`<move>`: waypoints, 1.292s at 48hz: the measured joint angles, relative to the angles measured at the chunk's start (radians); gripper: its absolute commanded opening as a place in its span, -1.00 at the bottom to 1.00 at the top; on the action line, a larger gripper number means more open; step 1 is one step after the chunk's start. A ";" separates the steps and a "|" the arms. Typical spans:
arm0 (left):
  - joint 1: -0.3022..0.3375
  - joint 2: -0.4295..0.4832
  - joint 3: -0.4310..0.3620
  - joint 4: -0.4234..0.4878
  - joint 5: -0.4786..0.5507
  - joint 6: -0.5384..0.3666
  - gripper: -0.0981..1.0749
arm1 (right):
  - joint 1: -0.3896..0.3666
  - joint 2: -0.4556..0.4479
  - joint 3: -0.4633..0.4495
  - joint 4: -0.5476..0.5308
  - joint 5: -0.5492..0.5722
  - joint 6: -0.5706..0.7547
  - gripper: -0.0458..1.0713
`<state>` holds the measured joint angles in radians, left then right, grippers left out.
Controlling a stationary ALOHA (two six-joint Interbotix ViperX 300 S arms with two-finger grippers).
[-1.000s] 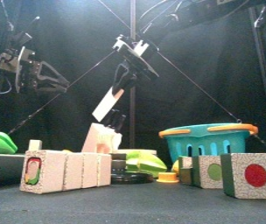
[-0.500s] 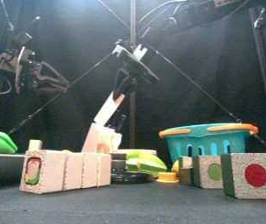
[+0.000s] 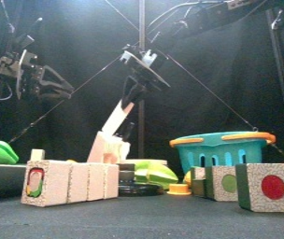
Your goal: Put cleaver back in holder
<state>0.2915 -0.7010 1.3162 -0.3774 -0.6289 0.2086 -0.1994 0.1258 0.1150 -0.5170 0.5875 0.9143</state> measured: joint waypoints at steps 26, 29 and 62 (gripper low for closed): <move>0.002 0.000 0.003 0.002 0.000 0.000 0.48 | -0.009 0.018 -0.009 0.000 0.000 0.000 -0.36; 0.002 0.002 0.005 0.000 0.000 0.000 0.48 | -0.009 0.025 -0.014 0.000 0.000 0.002 -0.36; 0.002 0.000 0.006 0.002 0.003 -0.002 0.48 | -0.009 0.112 -0.094 -0.008 0.075 -0.008 -0.35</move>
<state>0.2930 -0.7010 1.3223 -0.3758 -0.6259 0.2071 -0.2086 0.2378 0.0215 -0.5246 0.6627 0.9066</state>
